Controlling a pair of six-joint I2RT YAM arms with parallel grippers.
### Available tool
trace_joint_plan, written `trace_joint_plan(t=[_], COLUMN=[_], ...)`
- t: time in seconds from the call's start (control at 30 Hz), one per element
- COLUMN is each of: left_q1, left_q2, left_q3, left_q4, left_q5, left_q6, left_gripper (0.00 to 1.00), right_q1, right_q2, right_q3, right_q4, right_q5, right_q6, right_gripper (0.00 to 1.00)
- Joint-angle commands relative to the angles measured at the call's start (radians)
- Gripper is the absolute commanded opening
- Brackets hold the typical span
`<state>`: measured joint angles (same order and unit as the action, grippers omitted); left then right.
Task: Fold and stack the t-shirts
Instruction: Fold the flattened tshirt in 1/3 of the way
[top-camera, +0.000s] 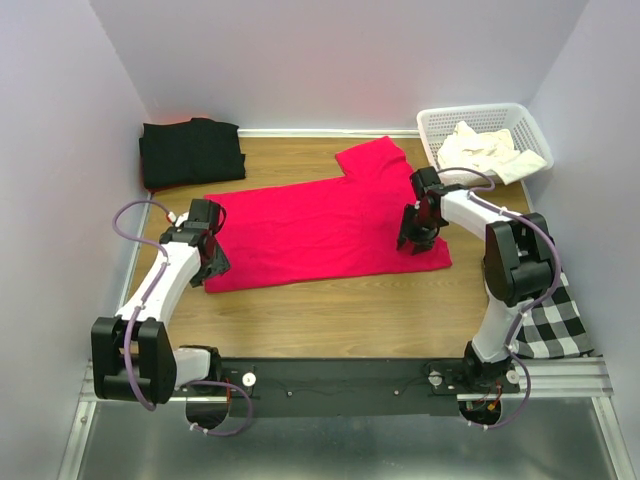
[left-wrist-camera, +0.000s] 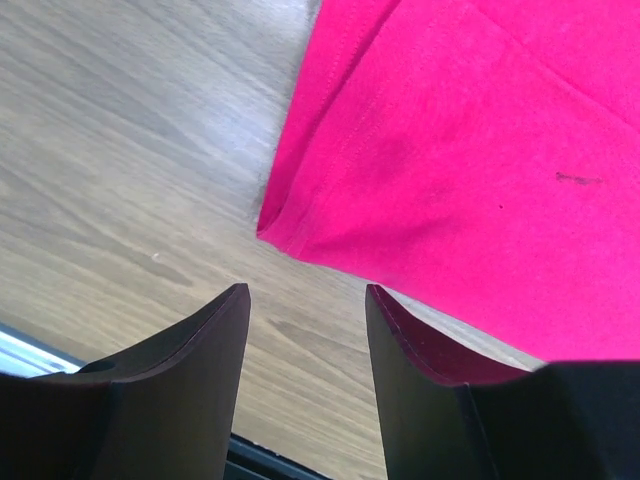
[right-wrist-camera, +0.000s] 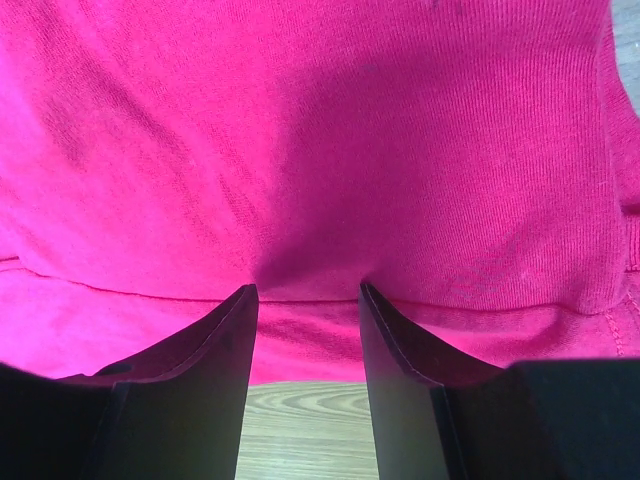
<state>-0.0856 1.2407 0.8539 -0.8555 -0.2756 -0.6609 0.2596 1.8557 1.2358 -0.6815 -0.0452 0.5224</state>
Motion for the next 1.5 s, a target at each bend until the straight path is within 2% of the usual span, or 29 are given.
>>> trace_joint_plan(t=[0.0,0.27,0.5,0.6,0.8,1.23,1.33,1.47], left_q1=[-0.003,-0.003,-0.022,-0.046,-0.066,-0.074,-0.074,-0.08], left_q2=[0.002,0.071,0.15,0.164,0.143,0.181,0.195,0.134], left_q3=[-0.01,0.065,-0.013,-0.05,-0.07,-0.073,-0.032,0.06], left_q4=[0.081,0.134,0.174,0.141,0.096,0.056,0.03,0.035], left_q5=[0.047,0.122,0.203,0.233,0.155,0.125,0.11,0.096], left_q6=[0.017,0.04,0.044,0.034,0.011,-0.057,-0.06,-0.048], left_gripper=[0.59,0.59,0.59,0.59,0.59,0.59,0.57,0.57], right_q1=[-0.003,-0.003,-0.003,-0.003,-0.005,-0.003,-0.003,-0.003], right_q2=[-0.018,-0.024,-0.093,-0.115,-0.122,-0.118,-0.112,-0.104], right_q3=[-0.038,-0.116,-0.222,-0.251,-0.251,-0.234,-0.226,-0.207], right_q4=[-0.004,0.005,0.003,0.002,-0.001,-0.009,-0.007,-0.009], right_q5=[0.039,0.039,0.039,0.039,0.039,0.018,0.013,0.016], right_q6=[-0.007,0.002,0.022,0.033,0.037,0.024,0.018,0.008], right_gripper=[0.54,0.54,0.53,0.53,0.53,0.53,0.53,0.53])
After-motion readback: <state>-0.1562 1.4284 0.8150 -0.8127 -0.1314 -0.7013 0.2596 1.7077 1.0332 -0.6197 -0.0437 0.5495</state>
